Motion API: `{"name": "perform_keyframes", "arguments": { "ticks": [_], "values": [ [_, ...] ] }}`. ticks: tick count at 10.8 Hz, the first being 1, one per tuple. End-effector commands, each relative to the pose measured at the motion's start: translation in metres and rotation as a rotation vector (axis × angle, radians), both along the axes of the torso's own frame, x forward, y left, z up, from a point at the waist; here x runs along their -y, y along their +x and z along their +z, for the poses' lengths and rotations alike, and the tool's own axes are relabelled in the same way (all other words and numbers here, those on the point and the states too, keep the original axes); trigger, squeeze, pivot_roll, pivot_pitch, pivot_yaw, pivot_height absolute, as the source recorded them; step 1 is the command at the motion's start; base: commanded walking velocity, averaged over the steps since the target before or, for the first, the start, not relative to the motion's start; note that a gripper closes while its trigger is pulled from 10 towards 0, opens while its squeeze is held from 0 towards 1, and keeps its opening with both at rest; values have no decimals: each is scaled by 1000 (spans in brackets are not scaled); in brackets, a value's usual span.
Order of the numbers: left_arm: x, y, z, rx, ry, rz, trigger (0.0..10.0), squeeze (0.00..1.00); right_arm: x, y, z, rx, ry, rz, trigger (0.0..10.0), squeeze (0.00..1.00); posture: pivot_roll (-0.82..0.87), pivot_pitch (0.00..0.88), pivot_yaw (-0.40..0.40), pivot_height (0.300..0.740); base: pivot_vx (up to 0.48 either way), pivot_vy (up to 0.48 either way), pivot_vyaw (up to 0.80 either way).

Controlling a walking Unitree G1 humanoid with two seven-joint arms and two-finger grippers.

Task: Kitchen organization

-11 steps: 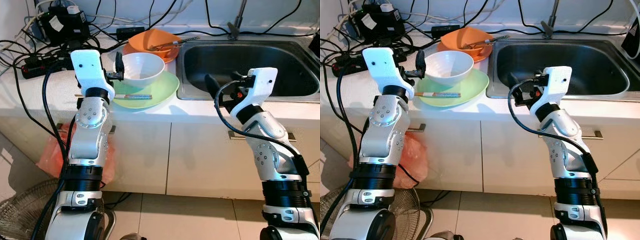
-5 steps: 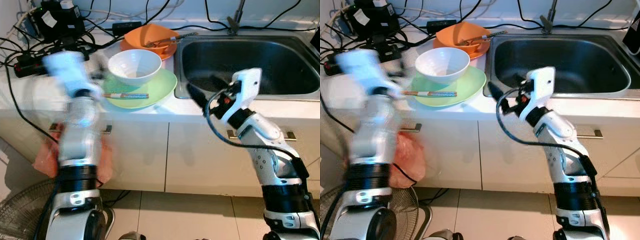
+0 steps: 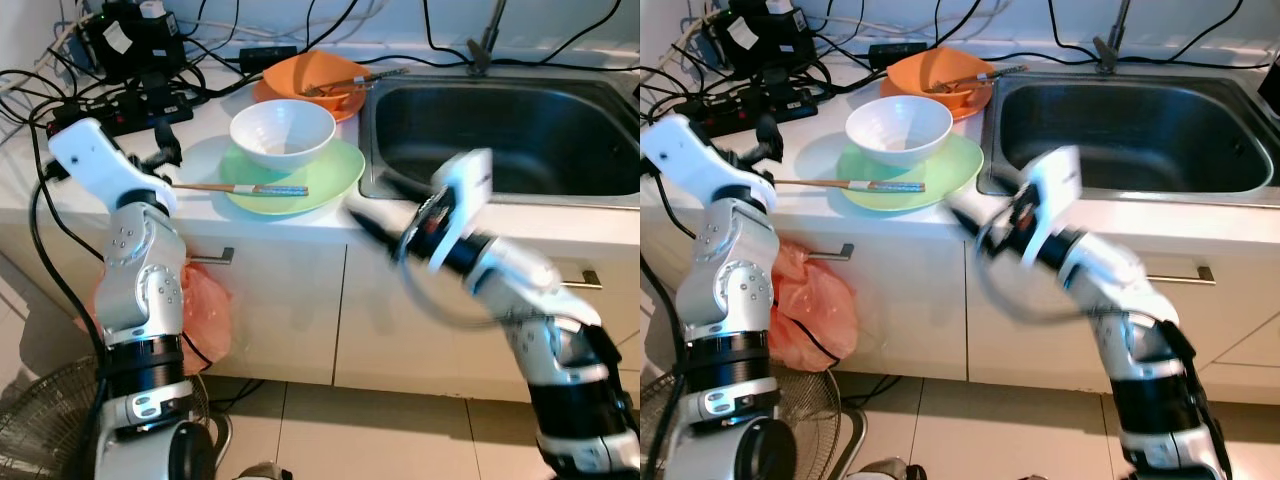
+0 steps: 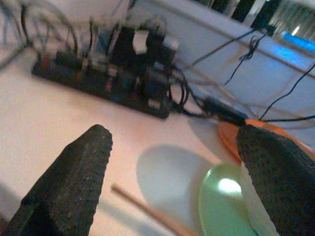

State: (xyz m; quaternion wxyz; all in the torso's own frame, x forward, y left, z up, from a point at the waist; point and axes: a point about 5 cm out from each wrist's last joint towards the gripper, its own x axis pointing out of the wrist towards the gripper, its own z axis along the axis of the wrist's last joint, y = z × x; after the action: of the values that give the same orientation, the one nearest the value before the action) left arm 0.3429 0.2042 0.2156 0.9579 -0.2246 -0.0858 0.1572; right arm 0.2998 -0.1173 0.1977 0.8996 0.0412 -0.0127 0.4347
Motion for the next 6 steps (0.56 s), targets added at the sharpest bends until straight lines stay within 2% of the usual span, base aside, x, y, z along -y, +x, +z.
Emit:
{"name": "perform_keyframes", "arguments": {
  "ticks": [1, 3, 4, 6],
  "values": [
    [-2, -1, 2, -8, -38, 11, 10000, 0, -2, -4, 0, -2, -8, 32, 10000, 878, 53, 26, 55, 740, 0, 0, 0],
    [4, 1, -4, -38, -81, -25, 10000, 0, -2, -6, -4, -13, -31, 38, 10000, 808, 50, 26, 58, 740, 0, 0, 0],
    [10, 2, -6, -53, -130, -53, 10000, 0, 0, -7, -5, -15, -45, 28, 10000, 780, 49, 28, 60, 740, 0, 0, 0],
    [13, 4, -6, -70, -193, -64, 10000, 0, 0, -7, -5, -10, -53, 26, 10000, 780, 50, 28, 60, 740, 0, 0, 0]
  ]
}}
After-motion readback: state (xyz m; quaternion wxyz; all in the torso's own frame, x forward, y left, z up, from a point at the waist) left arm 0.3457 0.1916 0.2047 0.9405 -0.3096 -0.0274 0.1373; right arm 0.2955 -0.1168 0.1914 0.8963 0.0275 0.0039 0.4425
